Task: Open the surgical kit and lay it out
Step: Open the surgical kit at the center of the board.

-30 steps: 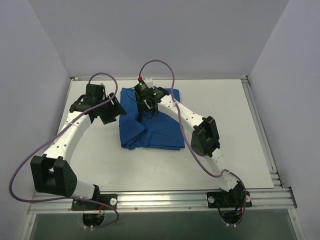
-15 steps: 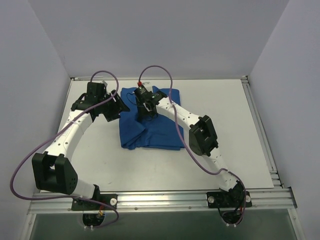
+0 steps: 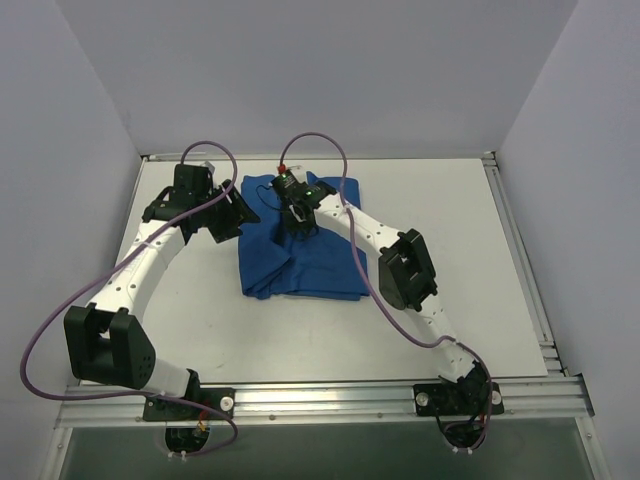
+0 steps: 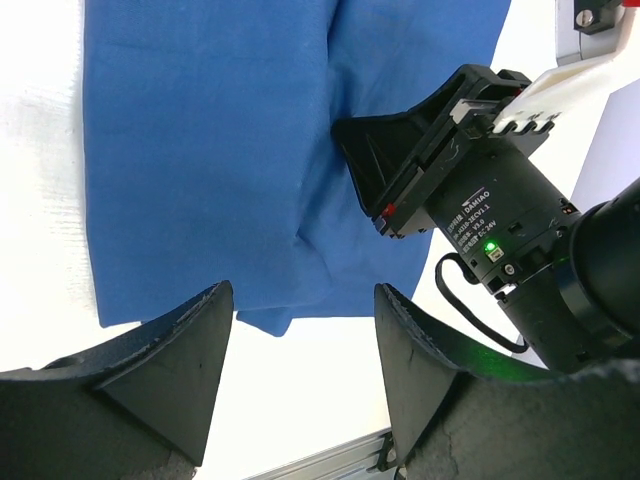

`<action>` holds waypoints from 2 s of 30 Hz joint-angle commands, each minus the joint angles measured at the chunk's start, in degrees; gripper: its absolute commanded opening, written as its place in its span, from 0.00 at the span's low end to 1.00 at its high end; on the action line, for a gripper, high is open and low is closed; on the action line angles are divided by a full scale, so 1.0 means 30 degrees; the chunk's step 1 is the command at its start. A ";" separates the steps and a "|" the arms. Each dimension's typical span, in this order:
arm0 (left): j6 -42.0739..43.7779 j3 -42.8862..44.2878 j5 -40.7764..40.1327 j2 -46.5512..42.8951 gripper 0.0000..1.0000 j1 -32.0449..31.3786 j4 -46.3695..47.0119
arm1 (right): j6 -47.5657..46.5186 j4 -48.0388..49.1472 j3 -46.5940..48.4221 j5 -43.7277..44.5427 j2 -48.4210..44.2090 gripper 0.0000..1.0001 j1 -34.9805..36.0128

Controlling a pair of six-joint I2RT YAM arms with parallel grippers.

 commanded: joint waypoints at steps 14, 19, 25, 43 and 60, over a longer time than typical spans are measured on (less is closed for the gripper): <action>0.1107 0.0594 -0.0197 0.0604 0.67 -0.0257 -0.0586 | -0.1217 0.1347 -0.8646 -0.0779 -0.9671 0.00 -0.7853; 0.2131 0.2468 -0.1486 0.2124 0.72 -0.1281 -0.1818 | -0.0460 0.2018 -1.4180 0.0335 -1.2341 0.20 -1.1669; 0.3244 0.4810 -0.2805 0.4672 0.75 -0.2570 -0.2463 | -0.0484 0.2168 -1.6272 -0.1655 -1.4103 0.93 -1.2878; 0.6144 1.2401 -0.6673 1.1301 0.02 -0.3746 -0.7063 | -0.2712 0.1376 -1.4220 -0.2360 -1.2787 0.96 -0.9772; 0.7317 0.3202 -0.5443 0.4855 0.56 0.6184 -0.5422 | -0.3386 0.0585 -1.2197 -0.3124 -0.9856 0.97 -0.8512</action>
